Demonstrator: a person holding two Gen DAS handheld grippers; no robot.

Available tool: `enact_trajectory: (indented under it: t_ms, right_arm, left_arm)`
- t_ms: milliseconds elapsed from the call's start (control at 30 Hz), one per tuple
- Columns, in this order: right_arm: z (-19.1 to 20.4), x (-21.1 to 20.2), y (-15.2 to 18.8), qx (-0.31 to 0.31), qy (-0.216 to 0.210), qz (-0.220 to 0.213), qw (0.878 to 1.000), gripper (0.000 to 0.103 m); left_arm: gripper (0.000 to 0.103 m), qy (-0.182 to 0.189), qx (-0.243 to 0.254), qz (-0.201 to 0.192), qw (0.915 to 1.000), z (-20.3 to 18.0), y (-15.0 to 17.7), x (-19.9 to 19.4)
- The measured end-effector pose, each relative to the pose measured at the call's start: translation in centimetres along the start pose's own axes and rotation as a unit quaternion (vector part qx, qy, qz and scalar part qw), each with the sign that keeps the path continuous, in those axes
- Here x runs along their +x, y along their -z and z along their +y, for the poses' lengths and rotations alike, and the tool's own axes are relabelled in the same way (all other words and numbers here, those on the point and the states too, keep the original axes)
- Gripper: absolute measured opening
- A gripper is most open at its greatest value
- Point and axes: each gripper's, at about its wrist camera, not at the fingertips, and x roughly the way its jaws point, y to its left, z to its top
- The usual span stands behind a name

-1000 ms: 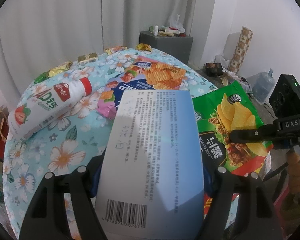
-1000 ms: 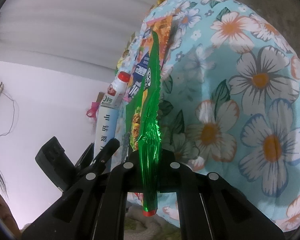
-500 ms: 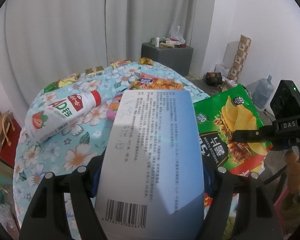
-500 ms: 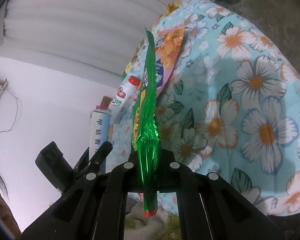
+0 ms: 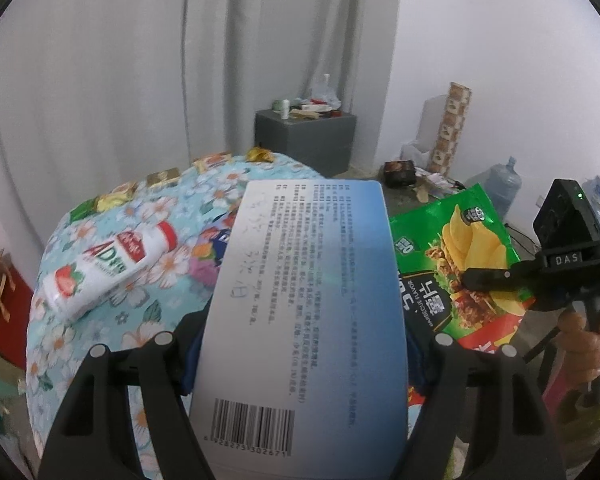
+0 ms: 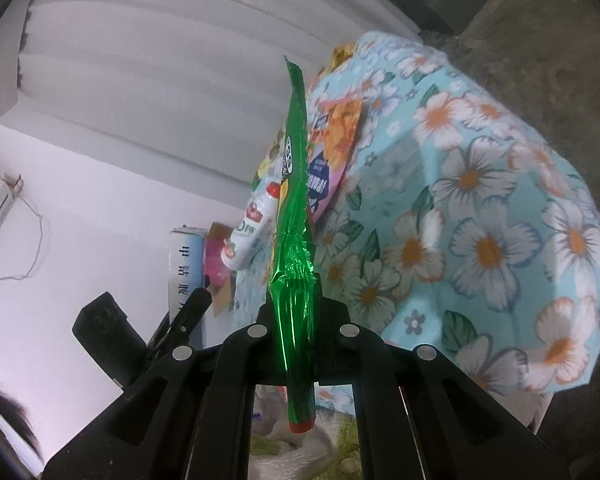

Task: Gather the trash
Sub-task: 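Carry carton and green chip bag over the wastebasket and open both tools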

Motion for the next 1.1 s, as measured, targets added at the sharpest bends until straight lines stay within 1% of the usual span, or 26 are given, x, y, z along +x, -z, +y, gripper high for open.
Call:
enact_trajectory:
  t_ms: [133,400,600,933,1100]
  right_arm:
    - [-0.9,-1.2,0.0,0.011,-0.01,-0.017,1.0,0.005]
    - [-3.3,-5.2,0.5,0.04,-0.029,-0.042,0.998,0.005]
    - [-5.2,-7.6,0.9,0.059,-0.039,-0.061,0.996,0.005]
    - [-8.6,-11.1,1.4,0.099,-0.055,-0.095,0.989,0.005]
    - [-11.9,-14.3,1.7,0.138,-0.055,-0.132,0.98,0.005]
  left_arm:
    - [0.072,0.015,0.016,0.005,0.9998,-1.5,-1.0,0.6]
    - [0.072,0.042,0.04,0.021,0.9981,-4.9,-2.3,2.8]
    - [0.072,0.062,0.068,0.037,0.9951,-8.4,-3.3,5.0]
    - [0.072,0.097,0.115,0.069,0.9863,-14.1,-4.7,9.4]
    - [0.072,0.128,0.136,0.088,0.9784,-17.7,-5.6,12.1]
